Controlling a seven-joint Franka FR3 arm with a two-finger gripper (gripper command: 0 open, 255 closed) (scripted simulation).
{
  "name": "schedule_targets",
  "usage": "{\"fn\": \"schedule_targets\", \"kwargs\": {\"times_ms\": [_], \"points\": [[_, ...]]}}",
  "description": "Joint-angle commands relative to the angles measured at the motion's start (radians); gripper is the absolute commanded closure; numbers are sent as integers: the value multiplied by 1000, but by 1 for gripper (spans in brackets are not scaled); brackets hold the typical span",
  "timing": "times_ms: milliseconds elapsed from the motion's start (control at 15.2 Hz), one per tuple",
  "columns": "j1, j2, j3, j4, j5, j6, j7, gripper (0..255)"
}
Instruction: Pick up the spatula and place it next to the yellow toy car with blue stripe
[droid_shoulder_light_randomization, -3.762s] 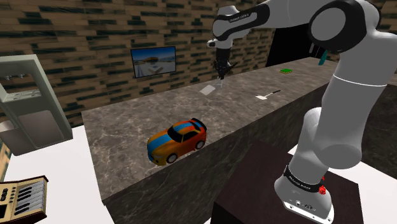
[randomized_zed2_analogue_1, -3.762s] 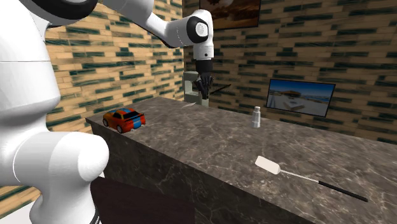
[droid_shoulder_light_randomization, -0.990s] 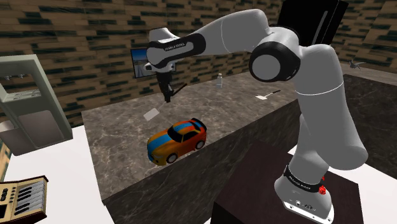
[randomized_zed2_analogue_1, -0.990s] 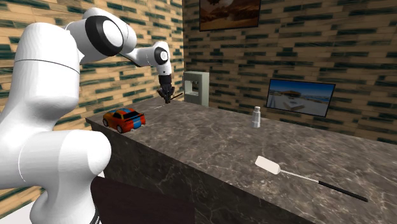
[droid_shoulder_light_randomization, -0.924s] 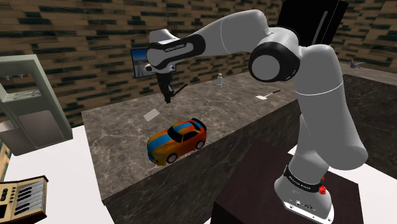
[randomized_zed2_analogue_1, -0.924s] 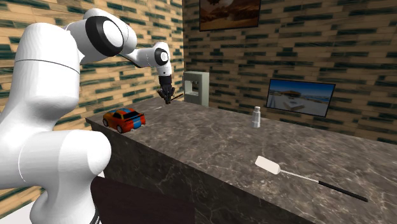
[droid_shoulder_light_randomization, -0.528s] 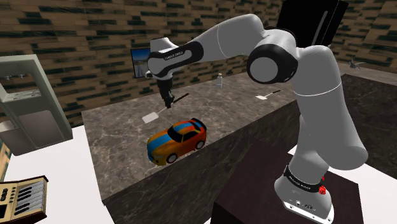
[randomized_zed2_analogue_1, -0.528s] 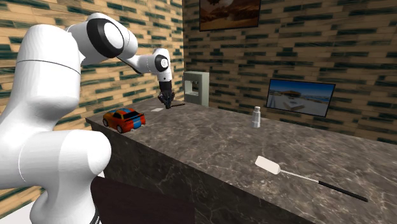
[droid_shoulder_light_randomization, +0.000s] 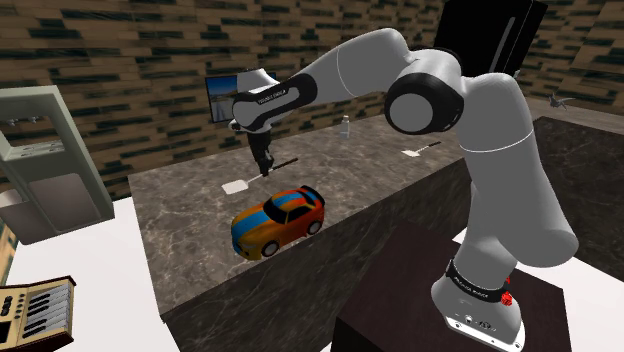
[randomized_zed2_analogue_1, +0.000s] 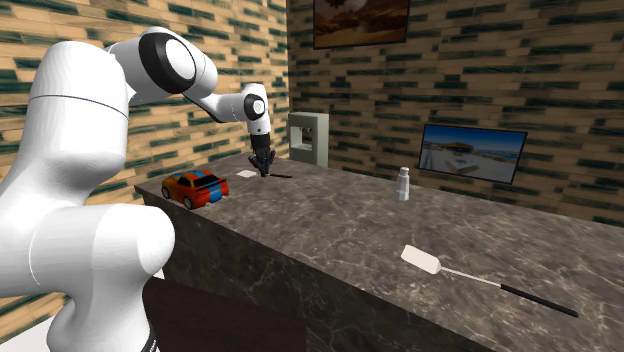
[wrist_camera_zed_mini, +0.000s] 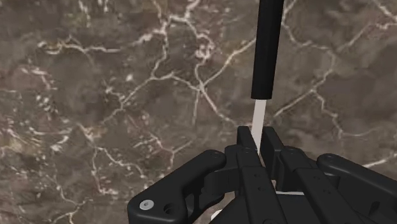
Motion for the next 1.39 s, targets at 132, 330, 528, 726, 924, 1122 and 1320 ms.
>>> {"fn": "schedule_targets", "kwargs": {"times_ms": [132, 330, 528, 726, 924, 1122, 1320], "points": [[0, 0, 0, 0, 0, 1, 0, 255], [0, 0, 0, 0, 0, 1, 0, 0], [0, 0, 0, 0, 0, 1, 0, 0], [2, -20, -6, 37, -10, -56, 6, 0], [2, -34, -10, 77, -17, -108, 12, 0], [2, -34, -10, 77, -17, -108, 12, 0], [2, -34, -10, 77, -17, -108, 12, 0]]}}
